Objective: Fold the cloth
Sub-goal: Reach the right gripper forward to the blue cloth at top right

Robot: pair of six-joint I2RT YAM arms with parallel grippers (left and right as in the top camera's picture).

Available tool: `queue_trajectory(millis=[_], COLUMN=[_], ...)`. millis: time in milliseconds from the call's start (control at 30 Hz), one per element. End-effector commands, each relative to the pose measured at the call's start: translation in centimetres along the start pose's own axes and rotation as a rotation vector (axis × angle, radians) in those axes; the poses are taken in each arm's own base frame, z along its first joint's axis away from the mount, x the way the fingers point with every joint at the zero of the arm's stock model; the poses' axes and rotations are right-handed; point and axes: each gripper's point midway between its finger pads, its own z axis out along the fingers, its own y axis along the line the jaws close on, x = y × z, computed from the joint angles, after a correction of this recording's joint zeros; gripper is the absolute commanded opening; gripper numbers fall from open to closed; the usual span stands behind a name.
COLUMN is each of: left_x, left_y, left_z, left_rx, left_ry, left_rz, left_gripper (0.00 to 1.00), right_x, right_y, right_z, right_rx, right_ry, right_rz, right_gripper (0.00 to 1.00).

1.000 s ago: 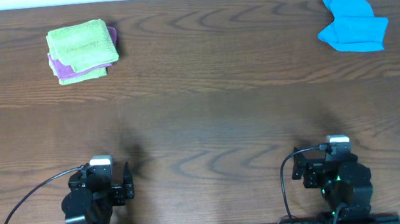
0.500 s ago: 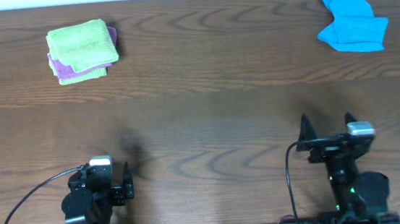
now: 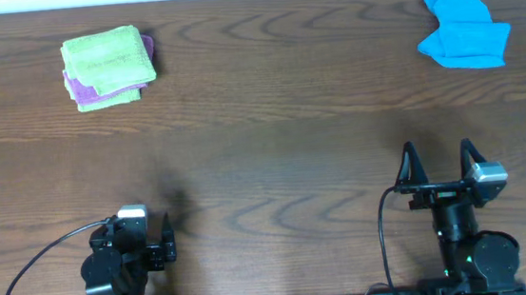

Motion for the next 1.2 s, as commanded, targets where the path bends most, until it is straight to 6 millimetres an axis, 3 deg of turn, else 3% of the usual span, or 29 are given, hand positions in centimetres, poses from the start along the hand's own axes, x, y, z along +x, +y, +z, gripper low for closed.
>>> queue_trajectory(millis=[0, 233, 333, 433, 567, 833, 1000, 1167], left_x=[0.1, 0.1, 0.1, 0.1, 0.1, 0.1, 0.1, 0.1], left_y=[0.1, 0.1, 0.1, 0.1, 0.1, 0.1, 0.1, 0.1], left_z=[0.1, 0.1, 0.1, 0.1, 0.1, 0.1, 0.1, 0.1], left_rx=[-0.004, -0.004, -0.004, -0.004, -0.004, -0.004, -0.004, -0.004], left_ry=[0.0, 0.0, 0.0, 0.0, 0.0, 0.0, 0.0, 0.0], left_rz=[0.01, 0.01, 0.01, 0.01, 0.01, 0.01, 0.01, 0.01], left_gripper=[0.95, 0.95, 0.95, 0.95, 0.95, 0.95, 0.95, 0.95], right_x=[0.0, 2.4, 1.8, 1.0, 0.5, -1.4, -0.8, 0.0], right_y=[0.4, -3.5, -5.4, -5.6, -6.5, -7.9, -8.5, -10.8], right_z=[-0.1, -0.8, -1.8, -1.8, -0.5, 4.0, 6.5, 7.9], right_rx=[-0.025, 0.195, 0.322, 0.353, 0.418, 0.536, 0.561, 0.624], right_ry=[0.001, 0.125, 0.172, 0.203, 0.281, 0.477, 0.637, 0.808], right_rz=[0.014, -0.034, -0.11, -0.119, -0.137, -0.232, -0.273, -0.291], right_gripper=[0.99, 0.99, 0.99, 0.99, 0.99, 0.99, 0.99, 0.99])
